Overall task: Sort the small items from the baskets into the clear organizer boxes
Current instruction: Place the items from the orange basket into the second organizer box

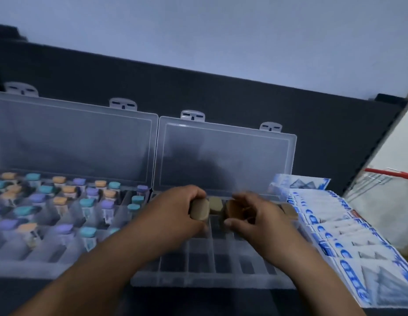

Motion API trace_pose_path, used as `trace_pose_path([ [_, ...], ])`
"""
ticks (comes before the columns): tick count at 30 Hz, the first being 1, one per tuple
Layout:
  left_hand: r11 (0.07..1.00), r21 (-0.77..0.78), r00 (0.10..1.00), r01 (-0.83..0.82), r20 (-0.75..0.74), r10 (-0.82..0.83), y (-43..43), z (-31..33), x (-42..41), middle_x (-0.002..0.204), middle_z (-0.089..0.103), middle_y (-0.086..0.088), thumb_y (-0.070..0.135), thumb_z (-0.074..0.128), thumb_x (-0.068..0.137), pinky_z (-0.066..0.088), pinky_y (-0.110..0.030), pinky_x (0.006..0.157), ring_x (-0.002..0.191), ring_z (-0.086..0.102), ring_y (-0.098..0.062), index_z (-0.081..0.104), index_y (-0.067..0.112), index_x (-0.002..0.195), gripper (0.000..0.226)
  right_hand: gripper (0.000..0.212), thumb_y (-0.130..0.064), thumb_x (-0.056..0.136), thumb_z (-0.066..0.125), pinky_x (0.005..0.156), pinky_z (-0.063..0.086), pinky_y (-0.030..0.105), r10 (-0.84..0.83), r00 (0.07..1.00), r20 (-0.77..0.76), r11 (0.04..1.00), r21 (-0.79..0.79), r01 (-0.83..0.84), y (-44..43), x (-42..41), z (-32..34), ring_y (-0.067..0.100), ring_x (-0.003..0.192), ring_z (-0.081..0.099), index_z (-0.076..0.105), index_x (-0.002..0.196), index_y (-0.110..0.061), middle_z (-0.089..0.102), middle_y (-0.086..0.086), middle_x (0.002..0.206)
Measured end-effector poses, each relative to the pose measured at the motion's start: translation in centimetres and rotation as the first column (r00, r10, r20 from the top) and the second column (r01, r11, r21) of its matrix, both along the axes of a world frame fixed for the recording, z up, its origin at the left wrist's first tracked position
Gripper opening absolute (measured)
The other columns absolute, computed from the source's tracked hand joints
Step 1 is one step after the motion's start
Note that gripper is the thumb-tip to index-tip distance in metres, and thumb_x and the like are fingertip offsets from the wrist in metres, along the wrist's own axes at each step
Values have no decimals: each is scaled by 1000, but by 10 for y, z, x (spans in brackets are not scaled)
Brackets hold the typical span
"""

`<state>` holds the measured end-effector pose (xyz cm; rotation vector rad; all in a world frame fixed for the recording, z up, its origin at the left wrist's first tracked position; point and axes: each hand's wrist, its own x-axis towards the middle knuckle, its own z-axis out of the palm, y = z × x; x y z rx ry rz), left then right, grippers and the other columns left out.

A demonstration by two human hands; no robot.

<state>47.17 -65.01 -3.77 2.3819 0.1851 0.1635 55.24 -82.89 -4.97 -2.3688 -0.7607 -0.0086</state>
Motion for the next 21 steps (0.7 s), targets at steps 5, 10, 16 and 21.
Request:
trace_pose_path([
  [5, 996, 61, 997, -66, -30, 68, -10, -8, 6, 100, 59, 17, 30, 78, 71, 50, -30, 86, 94, 54, -1, 55, 40, 105, 42, 50, -41, 79, 73, 72, 37, 5, 150, 989, 9, 987, -53, -149, 1, 11, -8, -8, 90, 50, 53, 124, -36, 49, -25, 98],
  [10, 991, 117, 995, -59, -74, 68, -12, -15, 9, 96, 58, 16, 26, 73, 75, 48, -25, 80, 88, 53, 1, 58, 35, 100, 30, 50, -45, 79, 71, 82, 36, 15, 204, 979, 3, 969, -145, -201, 3, 15, -14, 1, 97, 44, 50, 123, -36, 43, -19, 108],
  [16, 976, 209, 990, -61, -110, 85, -18, -18, 14, 103, 57, 12, 28, 70, 77, 48, -33, 87, 97, 51, -8, 57, 34, 108, 34, 39, -48, 76, 72, 85, 43, 24, 231, 973, 18, 954, -200, -223, 4, 21, -19, 6, 97, 48, 53, 107, -36, 48, -13, 107],
  [21, 956, 277, 988, -97, -91, 127, -20, -17, 15, 104, 58, 9, 27, 69, 77, 48, -32, 87, 97, 53, -10, 59, 31, 108, 32, 39, -50, 74, 73, 86, 43, 26, 227, 974, 17, 954, -204, -219, 5, 23, -19, 7, 97, 46, 51, 104, -36, 45, -15, 104],
])
